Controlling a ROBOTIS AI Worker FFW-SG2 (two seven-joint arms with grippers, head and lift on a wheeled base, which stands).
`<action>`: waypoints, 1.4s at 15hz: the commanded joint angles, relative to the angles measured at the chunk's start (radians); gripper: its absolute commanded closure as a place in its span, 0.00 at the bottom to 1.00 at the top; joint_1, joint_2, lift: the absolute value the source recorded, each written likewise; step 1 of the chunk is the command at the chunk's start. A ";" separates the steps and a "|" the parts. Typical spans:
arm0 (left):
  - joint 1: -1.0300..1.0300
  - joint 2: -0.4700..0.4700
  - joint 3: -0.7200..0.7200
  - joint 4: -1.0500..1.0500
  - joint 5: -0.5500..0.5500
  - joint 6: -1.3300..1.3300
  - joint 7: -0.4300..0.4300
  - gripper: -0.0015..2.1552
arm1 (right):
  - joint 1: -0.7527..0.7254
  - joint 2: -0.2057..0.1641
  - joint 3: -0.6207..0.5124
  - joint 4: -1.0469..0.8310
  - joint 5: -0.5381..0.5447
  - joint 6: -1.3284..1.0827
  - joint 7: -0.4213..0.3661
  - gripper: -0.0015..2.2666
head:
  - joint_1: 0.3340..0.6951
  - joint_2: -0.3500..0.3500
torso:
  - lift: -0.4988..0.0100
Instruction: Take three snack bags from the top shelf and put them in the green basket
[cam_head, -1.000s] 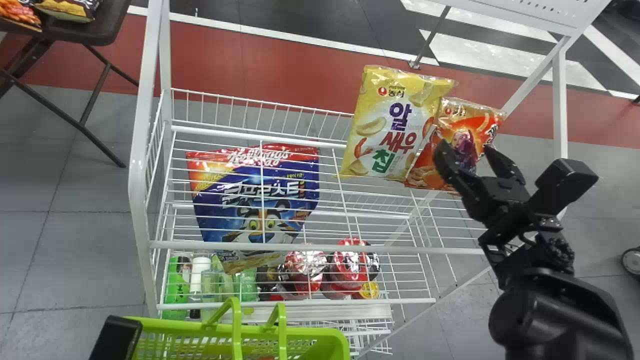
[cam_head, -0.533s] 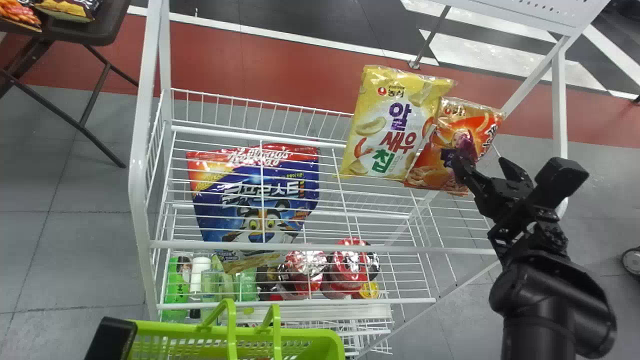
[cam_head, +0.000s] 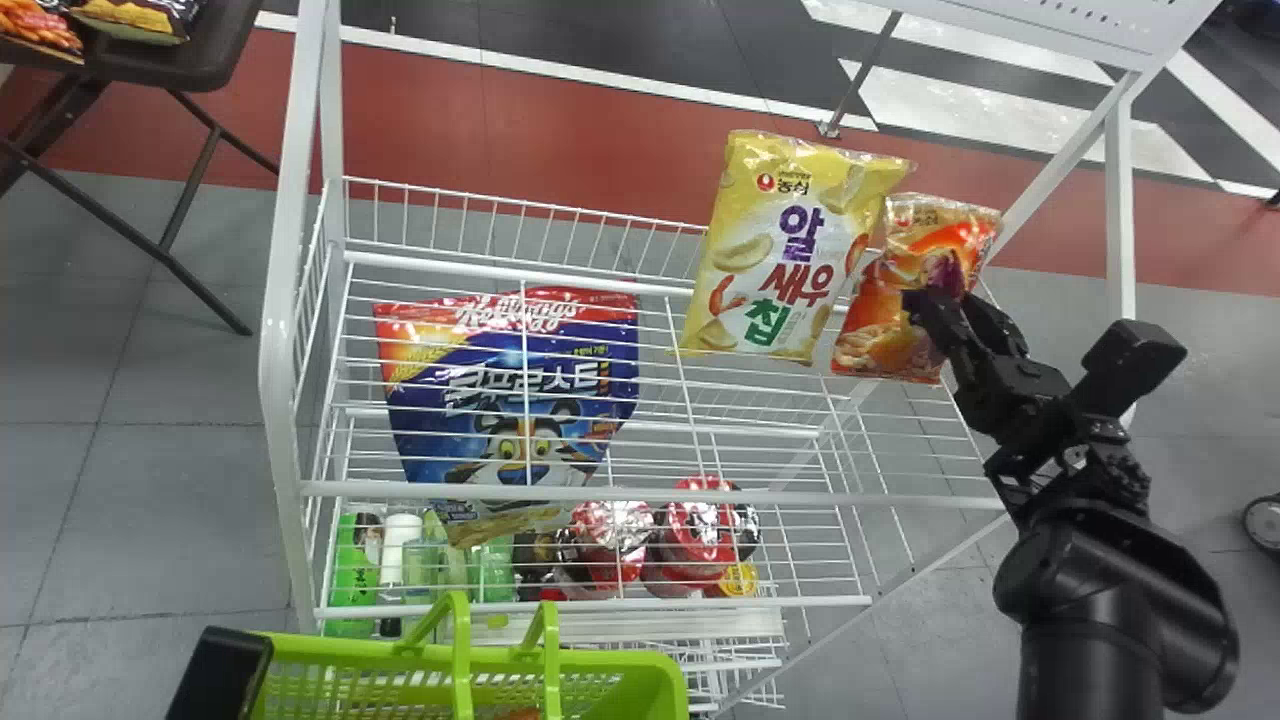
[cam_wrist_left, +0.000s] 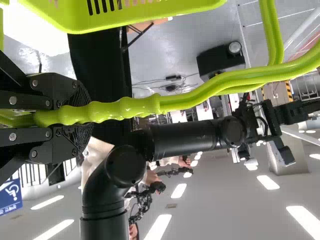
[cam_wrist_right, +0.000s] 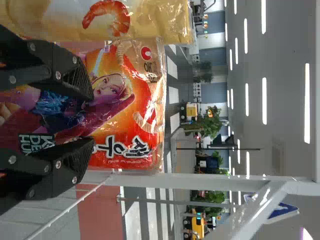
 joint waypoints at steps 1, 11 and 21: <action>-0.008 0.001 0.000 0.003 0.000 0.001 0.000 0.75 | 0.014 0.018 -0.019 -0.012 -0.001 -0.032 -0.005 0.99 | 1.00 0.00 | 0.93; -0.018 0.002 0.004 0.007 0.001 0.001 0.000 0.75 | 0.344 0.130 -0.025 -0.481 -0.140 0.026 0.086 0.99 | 1.00 0.00 | 0.93; -0.006 -0.027 0.017 0.009 -0.012 0.001 0.006 0.74 | 0.740 0.130 -0.046 -0.895 -0.443 0.581 0.377 0.99 | 1.00 0.00 | 0.93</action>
